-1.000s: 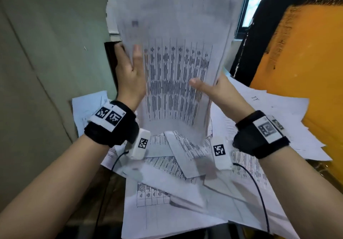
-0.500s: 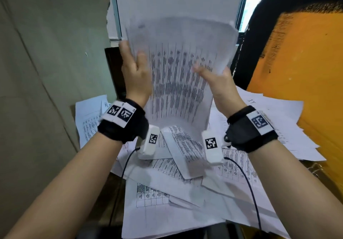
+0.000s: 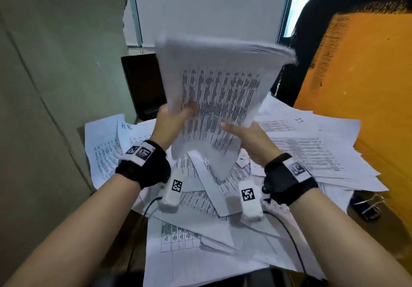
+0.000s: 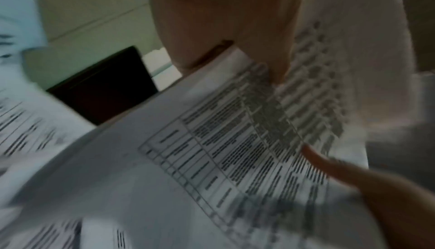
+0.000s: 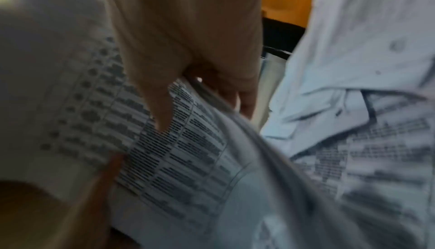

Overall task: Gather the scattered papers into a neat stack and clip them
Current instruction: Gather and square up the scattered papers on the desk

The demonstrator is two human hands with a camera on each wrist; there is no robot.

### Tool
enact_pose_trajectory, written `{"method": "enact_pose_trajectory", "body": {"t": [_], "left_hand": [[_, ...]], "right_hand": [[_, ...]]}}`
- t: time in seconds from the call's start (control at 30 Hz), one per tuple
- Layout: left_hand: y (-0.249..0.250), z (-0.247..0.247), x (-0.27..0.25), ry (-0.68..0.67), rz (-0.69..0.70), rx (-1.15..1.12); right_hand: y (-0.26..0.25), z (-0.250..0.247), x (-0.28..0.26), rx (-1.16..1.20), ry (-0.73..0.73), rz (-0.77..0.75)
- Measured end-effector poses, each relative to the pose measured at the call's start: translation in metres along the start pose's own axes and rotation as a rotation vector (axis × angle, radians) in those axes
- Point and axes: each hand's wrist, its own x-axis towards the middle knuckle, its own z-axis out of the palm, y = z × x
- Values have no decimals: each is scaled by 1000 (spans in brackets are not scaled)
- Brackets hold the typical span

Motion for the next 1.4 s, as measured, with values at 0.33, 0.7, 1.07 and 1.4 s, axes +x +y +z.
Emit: {"method": "enact_pose_trajectory", "body": {"t": [0.33,0.7,1.07,1.4], "left_hand": [[-23,-38,-5,-621,-359,228],[-51,-22,1,-60,-467,-71],[-87,-37,1,-96,-357,312],[-104,-78,20,166,-710,595]], "right_hand": [[29,-25,-7,-346,-116,95],[40,-24,9,-24,89,93],[72,-4,14,-21,-38,319],[92,-10,19,161,20,433]]}}
